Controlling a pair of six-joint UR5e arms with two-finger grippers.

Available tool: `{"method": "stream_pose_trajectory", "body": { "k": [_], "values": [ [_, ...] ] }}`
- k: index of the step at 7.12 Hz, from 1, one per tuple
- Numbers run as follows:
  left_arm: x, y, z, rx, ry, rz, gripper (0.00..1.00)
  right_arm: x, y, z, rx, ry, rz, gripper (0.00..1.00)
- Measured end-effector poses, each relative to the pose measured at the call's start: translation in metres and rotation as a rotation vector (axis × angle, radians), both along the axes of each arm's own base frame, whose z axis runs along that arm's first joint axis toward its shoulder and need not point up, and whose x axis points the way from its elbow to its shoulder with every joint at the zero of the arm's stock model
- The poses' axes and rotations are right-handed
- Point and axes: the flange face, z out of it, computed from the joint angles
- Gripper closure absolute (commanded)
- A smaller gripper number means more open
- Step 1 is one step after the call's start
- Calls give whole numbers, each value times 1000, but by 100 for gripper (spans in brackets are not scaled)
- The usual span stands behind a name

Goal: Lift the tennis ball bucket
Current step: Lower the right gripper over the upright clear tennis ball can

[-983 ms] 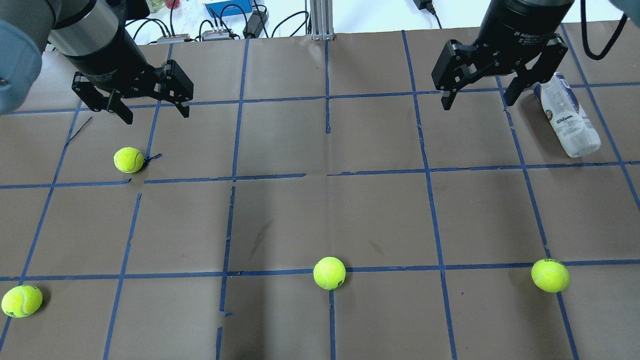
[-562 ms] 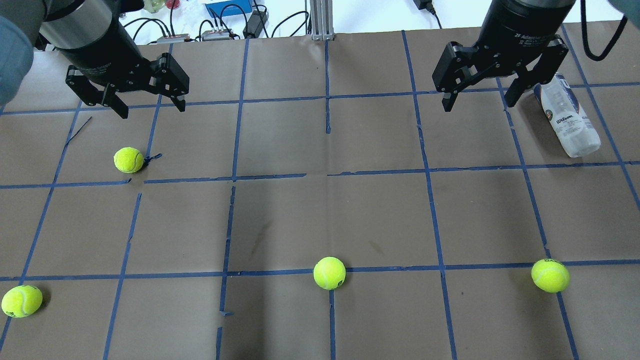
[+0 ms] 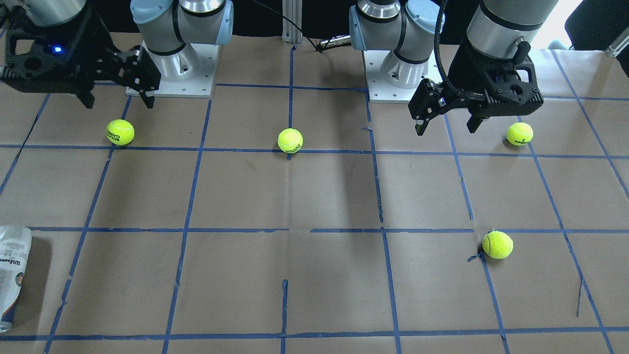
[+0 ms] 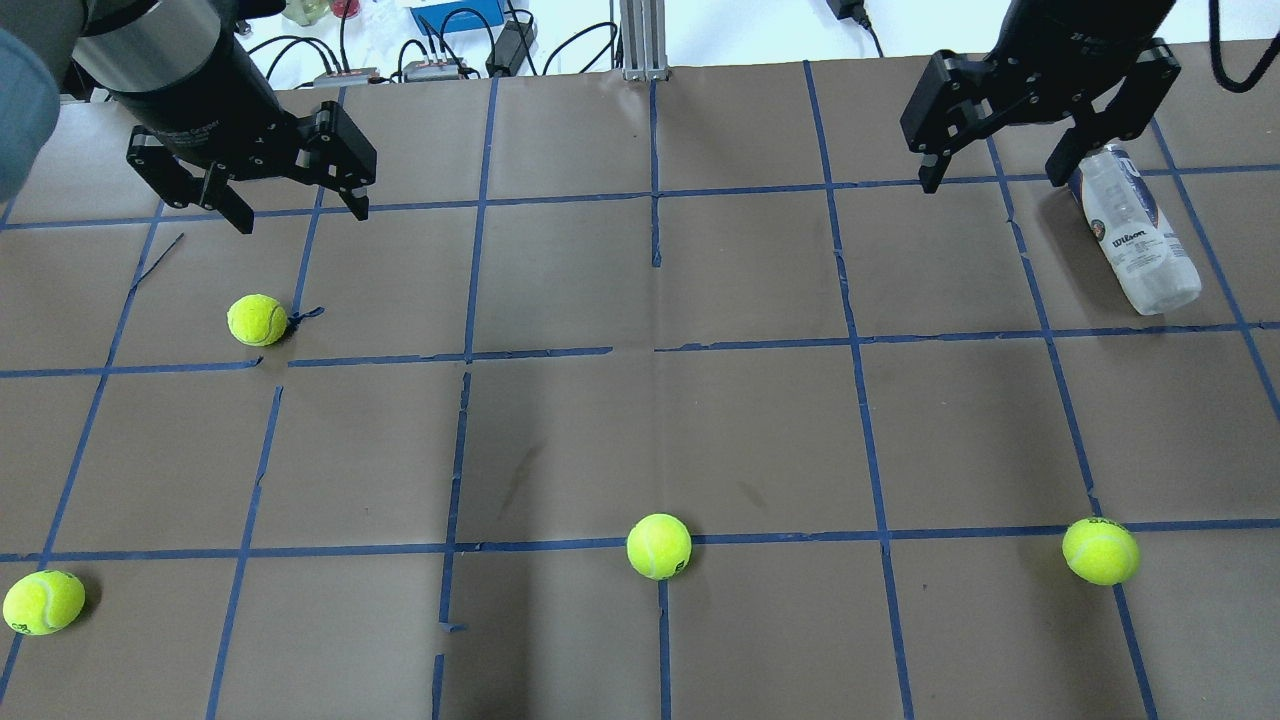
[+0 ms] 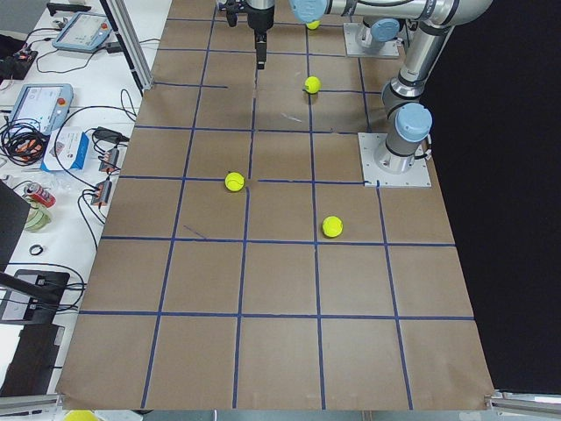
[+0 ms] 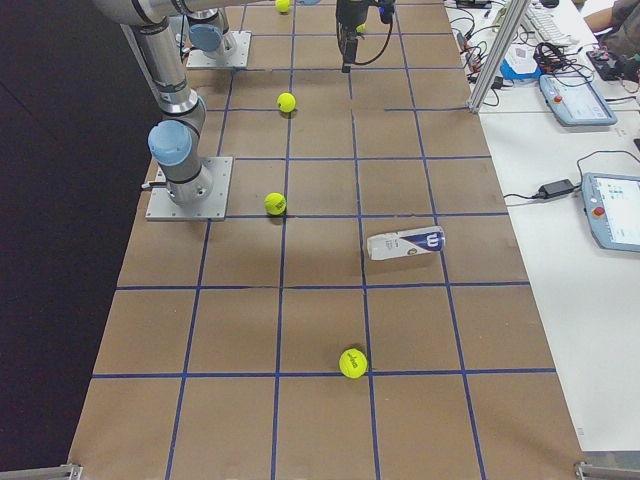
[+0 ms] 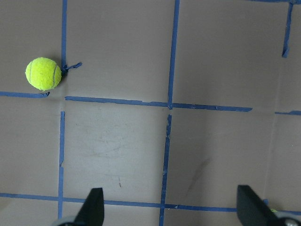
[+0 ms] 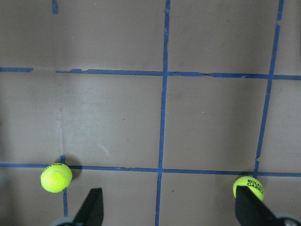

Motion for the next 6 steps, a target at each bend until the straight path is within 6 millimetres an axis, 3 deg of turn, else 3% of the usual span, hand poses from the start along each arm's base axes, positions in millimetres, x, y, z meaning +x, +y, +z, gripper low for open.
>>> {"method": "stream_pose_trajectory", "body": {
  "k": [1, 4, 6],
  "values": [
    [0, 0, 1, -1, -1, 0, 0, -30, -28, -11, 7, 20, -31, 0],
    [2, 1, 1, -1, -2, 3, 0, -124, -169, -84, -74, 102, -22, 0],
    [2, 0, 0, 2, -3, 2, 0, -170, -223, -145, -149, 156, 1, 0]
  ]
}}
